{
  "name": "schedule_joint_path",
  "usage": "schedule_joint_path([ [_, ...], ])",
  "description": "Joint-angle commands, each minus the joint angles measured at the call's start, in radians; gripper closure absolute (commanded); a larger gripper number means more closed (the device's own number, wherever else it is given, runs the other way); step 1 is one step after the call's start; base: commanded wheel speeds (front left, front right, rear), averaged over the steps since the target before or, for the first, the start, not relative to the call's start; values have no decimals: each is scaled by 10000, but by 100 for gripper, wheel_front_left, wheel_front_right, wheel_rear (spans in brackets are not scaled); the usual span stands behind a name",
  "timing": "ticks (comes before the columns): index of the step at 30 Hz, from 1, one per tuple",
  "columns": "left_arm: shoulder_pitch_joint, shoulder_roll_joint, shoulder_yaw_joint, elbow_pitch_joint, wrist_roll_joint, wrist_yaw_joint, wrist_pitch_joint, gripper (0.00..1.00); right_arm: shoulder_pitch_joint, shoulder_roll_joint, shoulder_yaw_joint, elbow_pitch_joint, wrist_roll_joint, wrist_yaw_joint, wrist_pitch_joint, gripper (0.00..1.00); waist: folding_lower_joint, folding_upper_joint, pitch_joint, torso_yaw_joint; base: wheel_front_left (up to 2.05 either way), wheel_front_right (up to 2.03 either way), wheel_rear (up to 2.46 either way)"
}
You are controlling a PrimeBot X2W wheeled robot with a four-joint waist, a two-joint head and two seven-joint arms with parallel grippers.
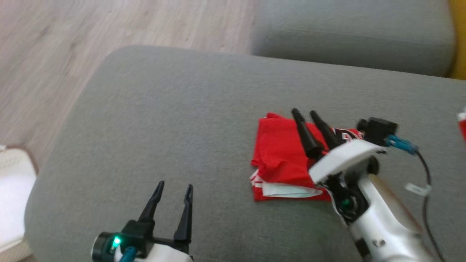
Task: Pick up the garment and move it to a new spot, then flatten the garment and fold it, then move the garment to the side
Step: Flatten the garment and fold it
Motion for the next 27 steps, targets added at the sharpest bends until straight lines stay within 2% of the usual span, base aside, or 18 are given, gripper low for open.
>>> schedule_joint_path([
  [1,-206,-90,385,-366,-25,51,-122,0,-14,-161,121,-395,-114,65,-190,0,0,0,-203,-299,0,0,0],
  [7,-179,-47,753,-488,81,33,-122,0,1060,-1272,366,-1128,-1189,65,-1413,0,0,0,-403,-838,0,0,0],
  [11,-132,18,887,-715,303,26,-122,0,1715,-1687,349,-1143,-2327,65,-2257,0,0,0,-505,-1039,0,0,0],
  [15,27,190,786,-982,861,170,-122,0,2505,-1469,-413,-1134,-3600,65,-2553,0,0,0,-623,-1132,0,0,0],
  [20,365,169,741,-1146,966,373,-122,0,3674,-664,-1876,-2300,-5401,65,-2574,0,0,0,-698,-1188,0,0,0],
  [27,680,139,709,-1231,890,446,-122,0,4902,4,-2762,-3100,-6268,65,-2576,0,0,0,-830,-1178,0,0,0],
])
